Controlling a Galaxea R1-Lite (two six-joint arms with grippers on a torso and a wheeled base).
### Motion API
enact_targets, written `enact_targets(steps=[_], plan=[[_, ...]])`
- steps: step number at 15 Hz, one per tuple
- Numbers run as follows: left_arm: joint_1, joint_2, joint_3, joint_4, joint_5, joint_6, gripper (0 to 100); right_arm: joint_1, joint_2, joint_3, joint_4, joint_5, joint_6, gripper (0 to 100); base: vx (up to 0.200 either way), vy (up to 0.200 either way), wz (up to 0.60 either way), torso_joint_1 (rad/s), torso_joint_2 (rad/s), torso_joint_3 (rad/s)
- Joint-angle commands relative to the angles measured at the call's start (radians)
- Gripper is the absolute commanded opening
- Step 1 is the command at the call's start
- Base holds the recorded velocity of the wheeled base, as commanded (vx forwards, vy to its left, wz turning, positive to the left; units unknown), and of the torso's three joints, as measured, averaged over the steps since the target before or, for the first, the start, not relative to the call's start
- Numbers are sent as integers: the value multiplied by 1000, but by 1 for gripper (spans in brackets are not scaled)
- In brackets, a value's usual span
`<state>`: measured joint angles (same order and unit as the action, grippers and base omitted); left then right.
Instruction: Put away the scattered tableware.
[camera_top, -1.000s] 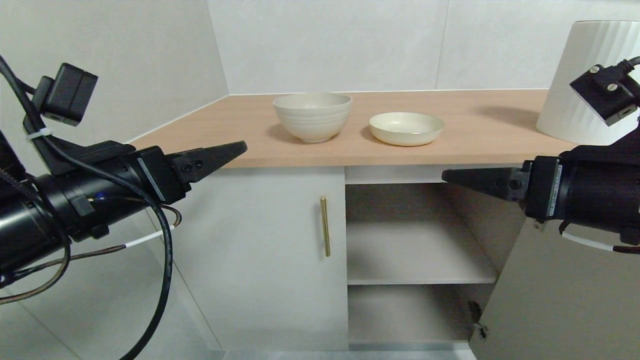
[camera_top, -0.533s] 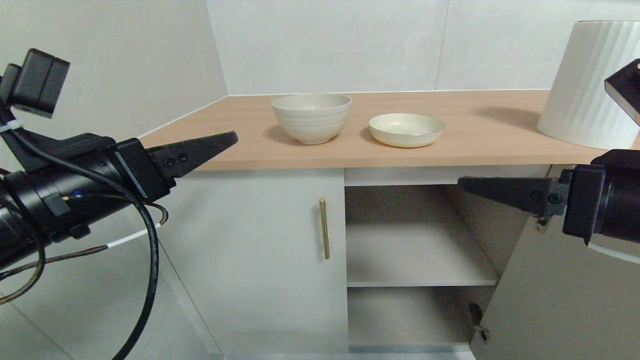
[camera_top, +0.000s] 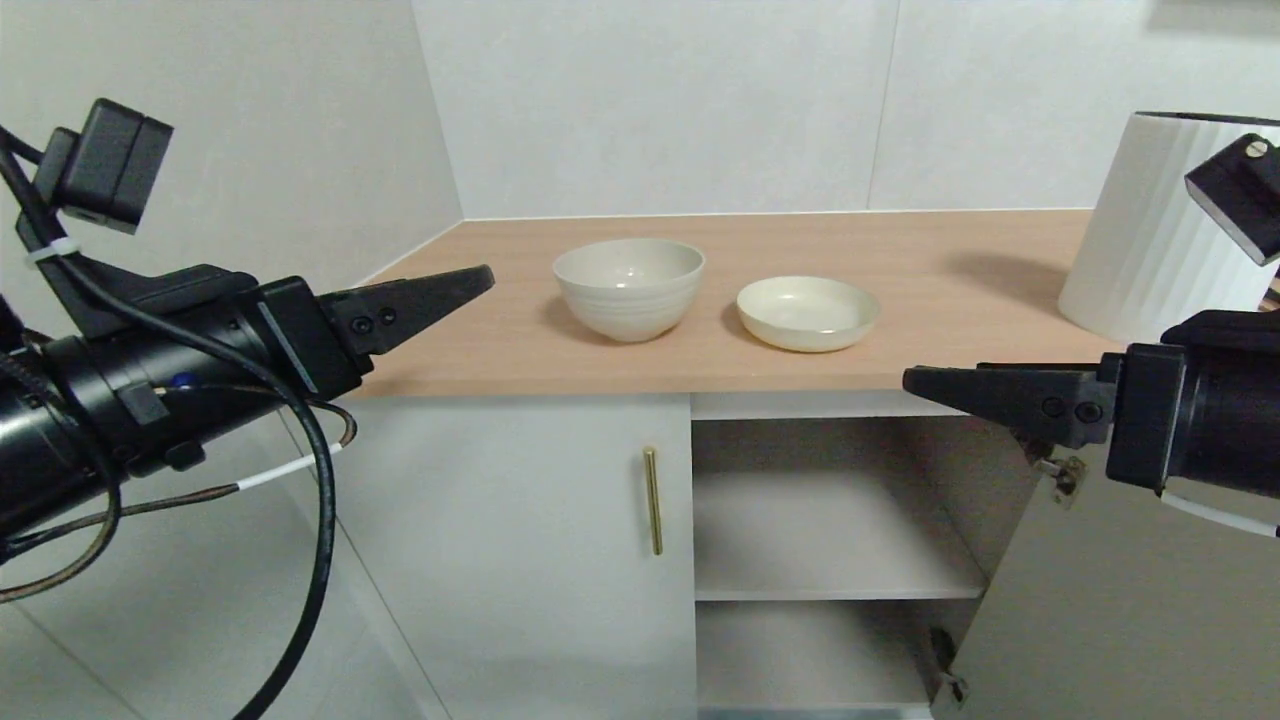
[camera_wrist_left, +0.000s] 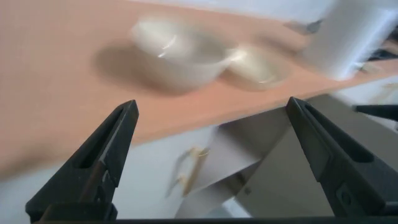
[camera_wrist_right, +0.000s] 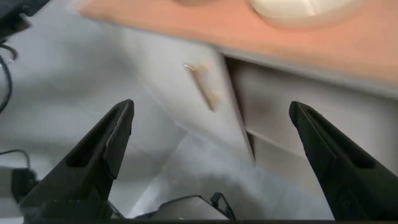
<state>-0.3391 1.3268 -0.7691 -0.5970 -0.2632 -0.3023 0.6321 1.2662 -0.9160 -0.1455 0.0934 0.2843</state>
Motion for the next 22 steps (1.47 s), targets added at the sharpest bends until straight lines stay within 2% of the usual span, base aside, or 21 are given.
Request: enact_targets(steps=[1, 3, 7, 9, 11, 12, 13, 14, 15, 16, 17, 18, 21, 22], plan=[[0, 31, -19, 3, -18, -1, 100, -2, 10, 3, 3, -1, 0, 100, 0, 0, 0, 134, -510, -305], [0, 61, -64, 26, -51, -3, 100, -3, 36, -3, -9, 0, -2, 100, 0, 0, 0, 168, -471, -312], [3, 115, -139, 100, -50, 2, 100, -17, 75, -6, -48, 2, -5, 100, 0, 0, 0, 182, -480, -300], [3, 120, -144, 134, -50, 2, 100, -45, 108, 0, -94, 2, -36, 100, 0, 0, 0, 132, -322, -197], [3, 146, -164, 178, -47, -1, 100, -72, 176, -24, -120, -29, -39, 100, 0, 0, 0, 46, -105, -81], [5, 170, -193, 215, -31, -11, 100, -84, 222, -73, -105, -103, -36, 100, 0, 0, 0, 0, 0, 0], [3, 201, -233, 272, 12, -44, 100, -89, 285, -124, -72, -215, -33, 100, 0, 0, 0, 0, 0, 0], [-4, 236, -279, 319, 56, -107, 100, -91, 323, -159, -52, -282, -19, 100, 0, 0, 0, 0, 0, 0], [-17, 272, -322, 361, 96, -173, 100, -91, 346, -178, -45, -300, 10, 100, 0, 0, 0, 0, 0, 0], [-21, 342, -401, 427, 145, -282, 100, -92, 369, -196, -43, -310, 41, 100, 0, 0, 0, 0, 0, 0], [-24, 384, -446, 456, 165, -333, 100, -95, 374, -196, -42, -311, 41, 100, 0, 0, 0, 0, 0, 0], [-24, 420, -470, 459, 173, -357, 100, -98, 374, -196, -43, -311, 41, 100, 0, 0, 0, 0, 0, 0], [-24, 485, -496, 457, 191, -368, 100, -98, 371, -193, -43, -311, 41, 100, 0, 0, 0, 0, 0, 0], [-26, 549, -532, 456, 252, -370, 100, -98, 372, -192, -43, -311, 42, 100, 0, 0, 0, 0, 0, 0]])
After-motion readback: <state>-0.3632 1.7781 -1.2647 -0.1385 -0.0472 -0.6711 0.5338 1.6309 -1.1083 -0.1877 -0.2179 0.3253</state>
